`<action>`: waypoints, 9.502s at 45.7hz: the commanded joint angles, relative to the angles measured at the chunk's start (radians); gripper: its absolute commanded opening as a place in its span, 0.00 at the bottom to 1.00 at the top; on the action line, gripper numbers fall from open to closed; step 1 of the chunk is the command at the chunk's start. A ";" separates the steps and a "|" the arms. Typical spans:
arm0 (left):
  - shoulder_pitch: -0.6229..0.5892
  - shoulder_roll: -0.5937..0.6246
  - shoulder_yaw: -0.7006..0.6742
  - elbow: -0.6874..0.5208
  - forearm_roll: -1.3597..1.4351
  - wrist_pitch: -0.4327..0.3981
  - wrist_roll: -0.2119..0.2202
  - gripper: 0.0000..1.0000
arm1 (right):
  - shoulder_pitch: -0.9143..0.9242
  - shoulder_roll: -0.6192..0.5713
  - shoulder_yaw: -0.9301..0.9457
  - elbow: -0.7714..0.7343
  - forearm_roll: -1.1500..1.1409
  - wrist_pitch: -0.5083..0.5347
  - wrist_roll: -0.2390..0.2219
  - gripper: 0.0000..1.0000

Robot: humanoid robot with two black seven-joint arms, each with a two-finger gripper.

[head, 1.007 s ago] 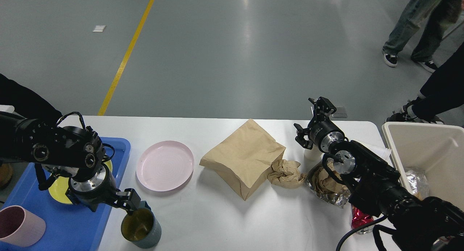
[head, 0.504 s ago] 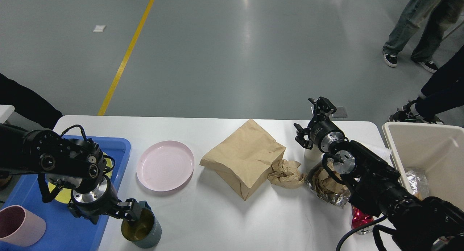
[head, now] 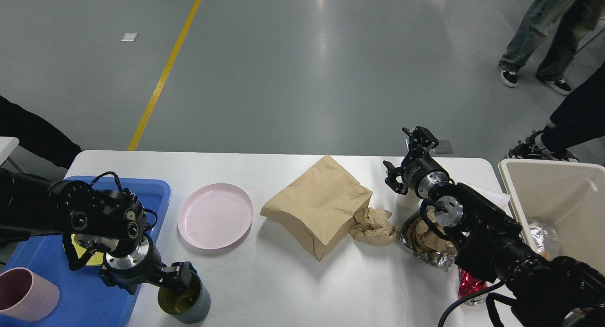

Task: Tidy desktop
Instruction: 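Reach the left gripper down to the teal mug beside the tray, then close the left gripper on the teal mug and lift it, then carry the teal mug over the tray toward the pink cup, then lower the teal mug onto the tray and open the left gripper, then raise the left gripper away from the mug and swing it back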

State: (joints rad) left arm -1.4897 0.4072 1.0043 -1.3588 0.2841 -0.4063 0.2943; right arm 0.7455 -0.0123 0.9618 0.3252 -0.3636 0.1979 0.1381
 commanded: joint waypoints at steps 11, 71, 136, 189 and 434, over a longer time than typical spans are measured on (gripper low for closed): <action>0.055 -0.021 -0.032 0.043 0.001 0.015 0.003 0.93 | 0.000 0.000 0.000 0.000 0.000 0.000 0.000 1.00; 0.086 -0.025 -0.105 0.076 0.000 -0.101 0.171 0.00 | 0.000 0.000 0.000 0.000 0.000 0.000 0.000 1.00; -1.009 0.111 0.355 -0.037 -0.188 -0.554 -0.046 0.00 | 0.000 0.000 0.000 0.000 0.000 0.000 0.000 1.00; -0.449 0.340 0.341 0.058 0.009 -0.497 -0.032 0.00 | 0.000 0.000 0.000 0.000 0.000 0.000 0.000 1.00; -0.420 -0.050 0.389 0.227 -0.364 -0.277 -0.322 0.81 | 0.000 0.000 0.000 0.000 0.000 0.000 0.000 1.00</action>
State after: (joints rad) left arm -1.9896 0.3254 1.4147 -1.1352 -0.0378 -0.7725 -0.0290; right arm 0.7455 -0.0123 0.9618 0.3252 -0.3635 0.1979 0.1380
